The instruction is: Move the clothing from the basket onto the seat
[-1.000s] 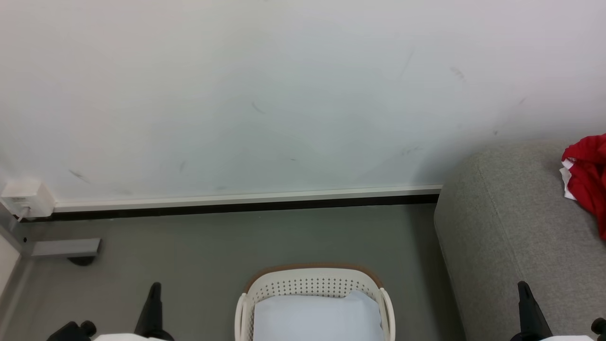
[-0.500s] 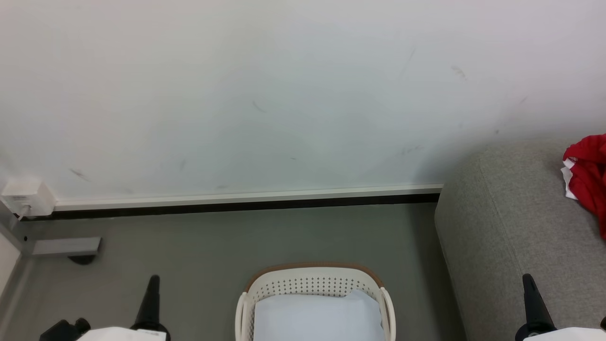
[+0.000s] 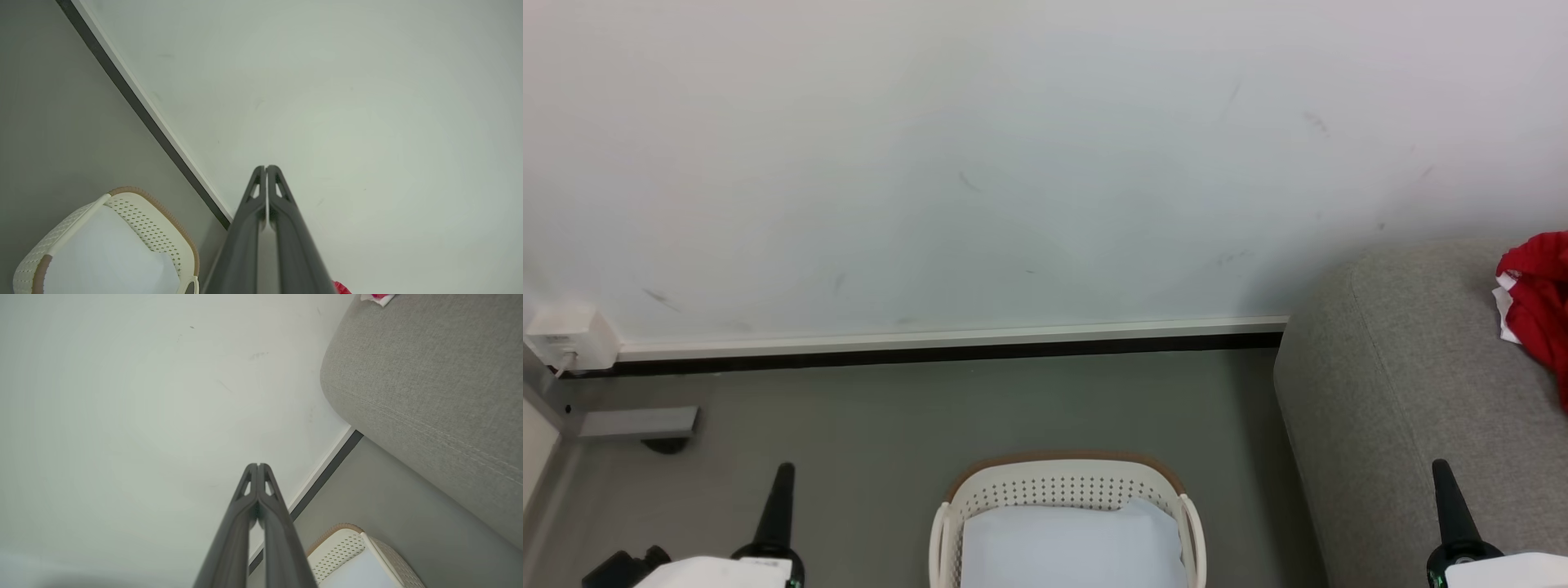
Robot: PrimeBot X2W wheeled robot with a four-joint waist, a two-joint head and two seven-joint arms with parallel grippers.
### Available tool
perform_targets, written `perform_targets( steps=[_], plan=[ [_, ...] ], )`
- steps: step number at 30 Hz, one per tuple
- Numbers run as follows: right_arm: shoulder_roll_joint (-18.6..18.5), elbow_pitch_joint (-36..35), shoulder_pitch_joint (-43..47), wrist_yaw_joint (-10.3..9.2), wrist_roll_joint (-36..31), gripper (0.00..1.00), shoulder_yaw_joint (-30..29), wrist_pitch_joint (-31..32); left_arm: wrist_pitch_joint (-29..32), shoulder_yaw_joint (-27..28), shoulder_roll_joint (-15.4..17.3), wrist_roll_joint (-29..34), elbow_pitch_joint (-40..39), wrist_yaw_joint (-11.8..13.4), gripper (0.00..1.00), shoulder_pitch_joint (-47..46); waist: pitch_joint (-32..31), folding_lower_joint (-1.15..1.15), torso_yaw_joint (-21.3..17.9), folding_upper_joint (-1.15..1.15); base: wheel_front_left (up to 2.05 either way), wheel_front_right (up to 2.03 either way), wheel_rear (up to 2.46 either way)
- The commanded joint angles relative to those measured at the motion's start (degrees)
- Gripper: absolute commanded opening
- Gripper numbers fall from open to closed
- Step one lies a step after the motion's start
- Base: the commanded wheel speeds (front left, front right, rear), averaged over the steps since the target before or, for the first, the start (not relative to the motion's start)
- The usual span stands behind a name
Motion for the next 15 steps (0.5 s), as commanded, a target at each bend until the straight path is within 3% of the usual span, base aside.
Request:
perform_targets(
  steps=[1,15],
  plan=[
    [-0.5,-0.6,-1.0,-0.10,1.5,0.00,-0.3,0.3,0.4,0.3,0.3,-1.2,-0.7,-0.3,0.00,-1.2,0.0,0.00,0.0,0.00,0.00,0.00,0.00],
    [-0.6,-1.2,-1.7,-0.11,8.9,0.00,-1.1,2.1,2.3,1.0,0.2,-8.5,-1.6,-0.4,0.00,-1.6,0.2,0.00,0.1,0.00,0.00,0.00,0.00]
  ],
)
